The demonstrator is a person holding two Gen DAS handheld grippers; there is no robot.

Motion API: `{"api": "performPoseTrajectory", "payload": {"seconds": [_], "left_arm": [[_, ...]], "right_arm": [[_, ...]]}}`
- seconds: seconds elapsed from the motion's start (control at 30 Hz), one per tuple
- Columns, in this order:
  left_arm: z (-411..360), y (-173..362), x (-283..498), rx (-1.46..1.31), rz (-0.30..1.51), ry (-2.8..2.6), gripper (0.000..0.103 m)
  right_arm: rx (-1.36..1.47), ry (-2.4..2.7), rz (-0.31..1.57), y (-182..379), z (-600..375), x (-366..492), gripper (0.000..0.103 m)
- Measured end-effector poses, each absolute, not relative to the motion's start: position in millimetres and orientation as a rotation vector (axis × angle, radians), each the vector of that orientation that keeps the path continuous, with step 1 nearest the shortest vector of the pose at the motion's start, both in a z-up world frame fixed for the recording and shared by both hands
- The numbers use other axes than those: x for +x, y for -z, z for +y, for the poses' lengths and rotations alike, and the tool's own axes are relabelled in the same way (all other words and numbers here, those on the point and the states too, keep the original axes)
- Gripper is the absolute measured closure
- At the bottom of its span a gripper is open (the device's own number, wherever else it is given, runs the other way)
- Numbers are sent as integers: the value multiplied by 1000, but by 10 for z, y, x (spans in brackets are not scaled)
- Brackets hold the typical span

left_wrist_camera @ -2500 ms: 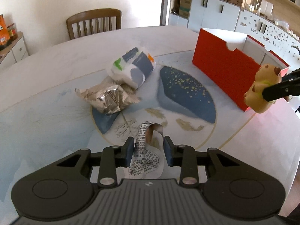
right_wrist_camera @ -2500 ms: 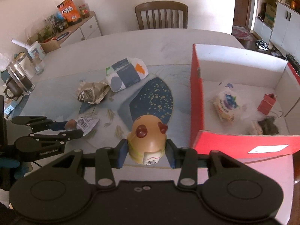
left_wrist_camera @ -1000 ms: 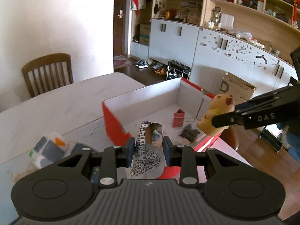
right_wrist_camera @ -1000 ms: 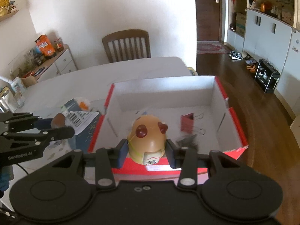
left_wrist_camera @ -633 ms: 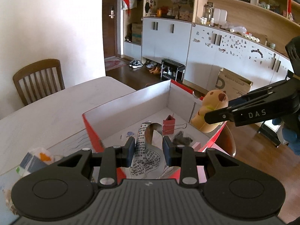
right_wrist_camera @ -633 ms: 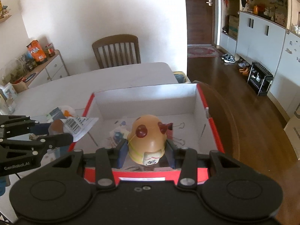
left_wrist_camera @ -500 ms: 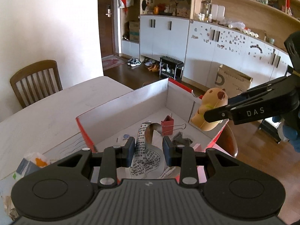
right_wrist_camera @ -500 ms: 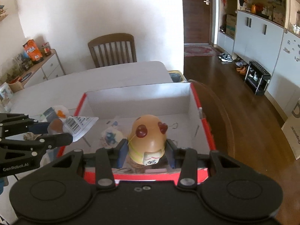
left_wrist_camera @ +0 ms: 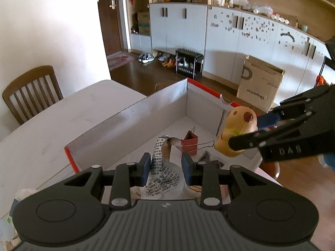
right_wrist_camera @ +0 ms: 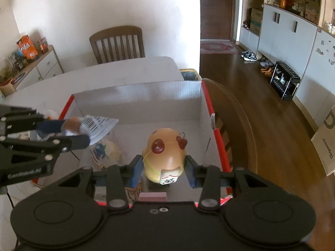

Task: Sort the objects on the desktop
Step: 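Open both tools to drop the white packet and tan figurine into the box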

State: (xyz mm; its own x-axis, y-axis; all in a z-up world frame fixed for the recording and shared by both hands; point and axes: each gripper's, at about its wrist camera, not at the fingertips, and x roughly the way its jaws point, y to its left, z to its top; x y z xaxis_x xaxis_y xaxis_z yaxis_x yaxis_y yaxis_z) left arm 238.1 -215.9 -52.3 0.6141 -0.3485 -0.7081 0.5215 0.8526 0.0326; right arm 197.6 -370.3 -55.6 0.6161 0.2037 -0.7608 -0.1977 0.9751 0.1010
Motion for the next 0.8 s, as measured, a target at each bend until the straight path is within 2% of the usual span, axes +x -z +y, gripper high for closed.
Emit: {"api": "performPoseTrajectory", "payload": {"seconds": [0.8], "left_arm": [[-2489, 984, 2993, 358, 883, 447, 72]], "right_arm": [[-42, -286, 949, 889, -3559, 2179, 62]]}}
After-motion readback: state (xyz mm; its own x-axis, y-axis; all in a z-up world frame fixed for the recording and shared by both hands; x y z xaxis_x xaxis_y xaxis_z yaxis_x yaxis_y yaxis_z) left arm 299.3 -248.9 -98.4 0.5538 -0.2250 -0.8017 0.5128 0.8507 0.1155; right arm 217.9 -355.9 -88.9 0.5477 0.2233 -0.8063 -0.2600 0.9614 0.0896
